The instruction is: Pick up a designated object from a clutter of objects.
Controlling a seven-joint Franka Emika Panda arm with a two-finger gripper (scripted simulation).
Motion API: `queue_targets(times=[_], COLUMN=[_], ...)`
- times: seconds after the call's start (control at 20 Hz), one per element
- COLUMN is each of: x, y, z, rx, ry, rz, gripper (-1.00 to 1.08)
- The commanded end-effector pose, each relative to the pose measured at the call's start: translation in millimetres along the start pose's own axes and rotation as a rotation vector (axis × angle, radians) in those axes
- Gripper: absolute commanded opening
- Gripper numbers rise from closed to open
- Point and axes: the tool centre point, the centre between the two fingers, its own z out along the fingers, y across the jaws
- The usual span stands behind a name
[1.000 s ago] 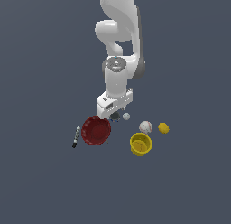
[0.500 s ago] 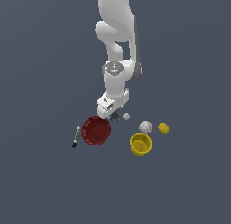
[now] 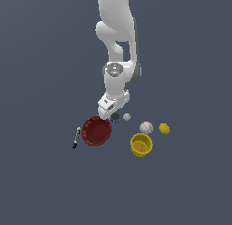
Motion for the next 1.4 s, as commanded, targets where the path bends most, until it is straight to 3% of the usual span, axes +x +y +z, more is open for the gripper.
queue_targets(times=[0.0, 0.75, 0.8, 1.25, 1.35], x=[-0.2, -1.1, -1.1, -1.1, 11.1], y=[-0.4, -1.2, -1.2, -1.2, -0.7], z=[5.0, 45.4, 45.4, 45.4, 36.0], rx=[0.000, 0.000, 0.000, 0.000, -0.016], ry=[0.000, 0.000, 0.000, 0.000, 0.020], rz=[-0.001, -0.004, -0.004, -0.004, -0.023], gripper=[1.00, 1.00, -1.00, -1.00, -1.00])
